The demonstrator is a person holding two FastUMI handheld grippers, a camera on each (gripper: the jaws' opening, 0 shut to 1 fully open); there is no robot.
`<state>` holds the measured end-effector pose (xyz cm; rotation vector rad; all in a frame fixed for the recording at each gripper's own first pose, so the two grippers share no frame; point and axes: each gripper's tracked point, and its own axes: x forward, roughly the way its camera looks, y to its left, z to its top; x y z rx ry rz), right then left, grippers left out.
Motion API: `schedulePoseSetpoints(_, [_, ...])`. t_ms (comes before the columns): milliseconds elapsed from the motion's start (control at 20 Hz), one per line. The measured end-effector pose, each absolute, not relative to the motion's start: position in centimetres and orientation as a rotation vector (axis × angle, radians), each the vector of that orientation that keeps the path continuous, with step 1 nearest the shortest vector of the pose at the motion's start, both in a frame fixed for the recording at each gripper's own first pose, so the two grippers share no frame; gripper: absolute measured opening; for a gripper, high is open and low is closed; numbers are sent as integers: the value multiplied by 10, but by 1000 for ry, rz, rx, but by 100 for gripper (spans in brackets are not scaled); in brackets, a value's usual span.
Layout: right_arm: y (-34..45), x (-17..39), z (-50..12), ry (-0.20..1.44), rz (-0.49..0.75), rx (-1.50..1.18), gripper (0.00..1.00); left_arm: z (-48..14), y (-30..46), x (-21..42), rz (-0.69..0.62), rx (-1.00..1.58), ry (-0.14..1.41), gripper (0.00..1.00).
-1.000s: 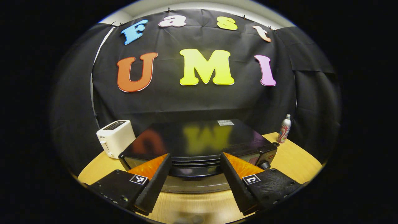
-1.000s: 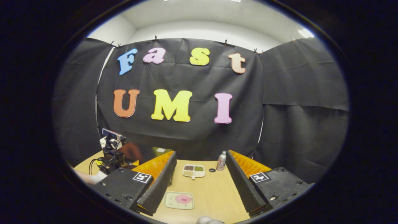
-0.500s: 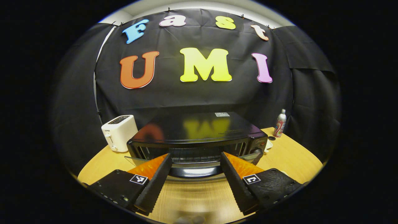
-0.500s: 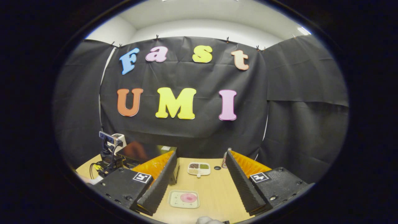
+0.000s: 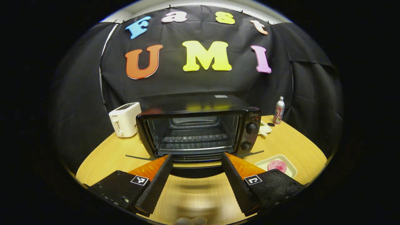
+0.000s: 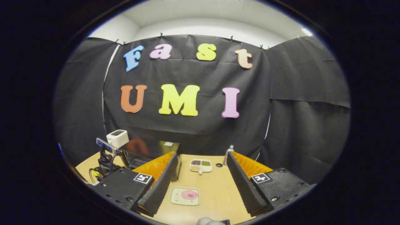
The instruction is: Open the electric oven with the left hand, put the food in, and close the electric oven.
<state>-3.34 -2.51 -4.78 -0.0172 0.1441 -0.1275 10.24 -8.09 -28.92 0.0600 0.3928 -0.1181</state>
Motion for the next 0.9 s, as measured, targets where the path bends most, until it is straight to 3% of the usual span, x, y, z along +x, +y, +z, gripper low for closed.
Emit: schedulePoseSetpoints(900, [-23,-50,-60,178,-145,-54,97,-395,-75,60,-103,23,660,96])
